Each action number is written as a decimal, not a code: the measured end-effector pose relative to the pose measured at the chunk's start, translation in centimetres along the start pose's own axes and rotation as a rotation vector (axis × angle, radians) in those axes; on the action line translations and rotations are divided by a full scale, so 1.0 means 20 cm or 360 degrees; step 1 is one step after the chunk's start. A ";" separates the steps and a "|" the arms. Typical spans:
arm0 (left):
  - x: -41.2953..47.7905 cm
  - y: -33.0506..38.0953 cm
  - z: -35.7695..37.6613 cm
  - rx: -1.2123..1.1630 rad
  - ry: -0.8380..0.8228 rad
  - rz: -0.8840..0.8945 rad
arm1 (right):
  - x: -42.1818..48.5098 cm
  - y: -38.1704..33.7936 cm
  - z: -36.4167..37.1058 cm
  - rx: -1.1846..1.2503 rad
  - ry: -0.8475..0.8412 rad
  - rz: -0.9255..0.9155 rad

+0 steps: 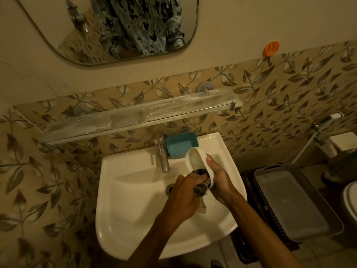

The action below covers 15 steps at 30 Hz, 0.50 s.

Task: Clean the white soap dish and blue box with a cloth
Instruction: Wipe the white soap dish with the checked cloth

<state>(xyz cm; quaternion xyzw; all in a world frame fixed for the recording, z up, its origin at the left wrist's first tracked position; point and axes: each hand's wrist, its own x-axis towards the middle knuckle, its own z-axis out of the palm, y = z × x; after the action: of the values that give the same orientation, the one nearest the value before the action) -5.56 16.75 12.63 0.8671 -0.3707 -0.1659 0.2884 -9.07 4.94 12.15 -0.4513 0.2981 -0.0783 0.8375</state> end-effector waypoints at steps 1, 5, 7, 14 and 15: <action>0.02 -0.01 -0.01 -0.0046 0.0039 -0.0023 | 0.00 0.01 0.01 -0.0015 -0.0013 0.0024; 0.09 -0.03 -0.06 -0.0055 0.0206 -0.0085 | 0.02 0.04 0.04 -0.0067 -0.0064 0.0096; 0.11 -0.05 -0.09 -0.0013 0.0283 -0.0151 | 0.01 0.07 0.05 -0.0104 -0.0074 0.0069; 0.14 -0.03 -0.12 -0.0293 0.0760 -0.0412 | 0.01 0.09 0.02 -0.0097 -0.0102 0.0067; 0.14 -0.03 -0.13 -0.0382 0.0843 -0.0449 | 0.02 0.08 0.01 -0.0082 -0.0092 0.0081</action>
<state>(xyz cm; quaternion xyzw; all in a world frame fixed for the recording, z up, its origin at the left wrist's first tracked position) -2.10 16.08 14.17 0.8828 -0.1367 -0.0154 0.4491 -8.93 5.84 10.78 -0.4670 0.2870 -0.0363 0.8356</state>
